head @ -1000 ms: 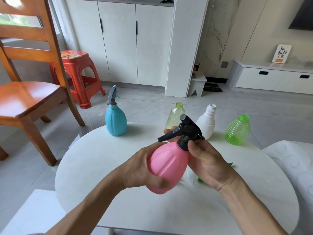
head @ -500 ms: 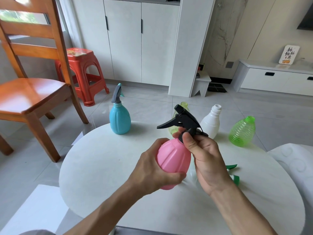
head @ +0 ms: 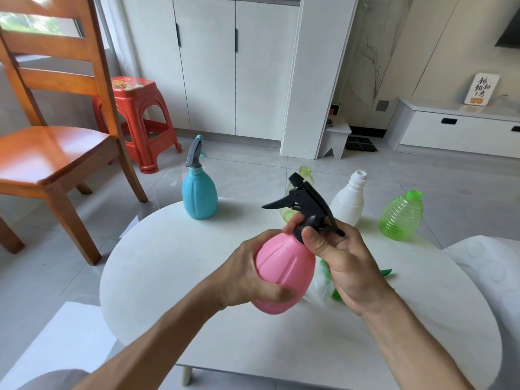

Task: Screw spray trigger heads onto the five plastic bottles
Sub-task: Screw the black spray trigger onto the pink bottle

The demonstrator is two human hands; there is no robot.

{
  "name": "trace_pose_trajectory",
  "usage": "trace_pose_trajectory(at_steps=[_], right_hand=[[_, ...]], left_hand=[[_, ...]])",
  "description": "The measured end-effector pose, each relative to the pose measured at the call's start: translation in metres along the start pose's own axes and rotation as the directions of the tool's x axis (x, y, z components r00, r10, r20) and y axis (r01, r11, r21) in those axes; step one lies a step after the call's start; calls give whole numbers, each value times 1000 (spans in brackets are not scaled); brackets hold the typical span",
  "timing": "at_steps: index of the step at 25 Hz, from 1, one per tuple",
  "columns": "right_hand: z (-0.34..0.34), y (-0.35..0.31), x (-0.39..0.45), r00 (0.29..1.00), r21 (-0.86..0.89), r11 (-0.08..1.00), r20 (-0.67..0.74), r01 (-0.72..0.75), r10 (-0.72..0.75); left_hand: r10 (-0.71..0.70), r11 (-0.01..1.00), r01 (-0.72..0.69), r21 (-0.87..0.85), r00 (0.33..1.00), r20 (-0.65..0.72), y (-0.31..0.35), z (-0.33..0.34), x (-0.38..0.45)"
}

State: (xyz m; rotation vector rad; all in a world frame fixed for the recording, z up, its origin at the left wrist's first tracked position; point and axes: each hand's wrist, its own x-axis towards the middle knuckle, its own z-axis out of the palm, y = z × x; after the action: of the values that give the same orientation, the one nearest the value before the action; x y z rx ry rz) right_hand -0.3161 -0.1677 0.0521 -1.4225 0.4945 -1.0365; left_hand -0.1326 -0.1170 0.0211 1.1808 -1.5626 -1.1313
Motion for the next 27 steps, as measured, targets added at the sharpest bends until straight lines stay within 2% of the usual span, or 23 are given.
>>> trace_pose_trajectory(at_steps=[7,10,14,15,18,19,20,21,22,23,24,25,26,27], right_hand=[[12,4,-2,986,-90,994,-147,69,-81],[12,1,-1,979,-110,988,-159,109,-126],[18,5,1,962,-115,989,-248,92,-118],[18,6,2,971,-130,988,-214,80,-106],[12,4,6,997,-118,993,81,15,-6],[11,5,8,994,-134,991,109,-5,20],[11,9,9,997,-198,980,78,-9,25],[13,14,12,1000,-300,954,11,-6,9],[17,19,16,999,-403,915,-52,-5,-17],[22,23,23,994,-480,877,-97,-5,-48],[26,26,34,987,-534,845,-137,-5,-80],[31,29,49,978,-564,826,-180,-11,-109],[35,32,66,965,-577,816,-226,-24,-132],[39,35,85,954,-586,809,-263,-39,-145]], left_hand=[[50,999,-49,21,997,-60,-1,1,-1],[41,999,-41,12,997,-61,0,1,2],[19,999,-20,-47,1000,-15,-1,0,3],[14,997,-13,-73,1000,12,-2,-3,4],[-79,982,102,-161,986,147,-6,-18,2],[-124,977,154,-148,973,193,-8,-25,1],[-173,972,202,-121,961,214,-10,-33,0],[-232,965,250,-83,956,180,-12,-41,0],[-297,953,300,-29,951,80,-11,-49,0],[-333,936,340,94,940,-80,-9,-55,0],[-301,877,372,303,919,-255,-8,-60,-1],[-211,746,396,535,903,-373,-10,-64,-3],[-137,584,403,704,904,-404,-13,-65,-6],[-145,486,412,771,908,-393,-15,-65,-8]])
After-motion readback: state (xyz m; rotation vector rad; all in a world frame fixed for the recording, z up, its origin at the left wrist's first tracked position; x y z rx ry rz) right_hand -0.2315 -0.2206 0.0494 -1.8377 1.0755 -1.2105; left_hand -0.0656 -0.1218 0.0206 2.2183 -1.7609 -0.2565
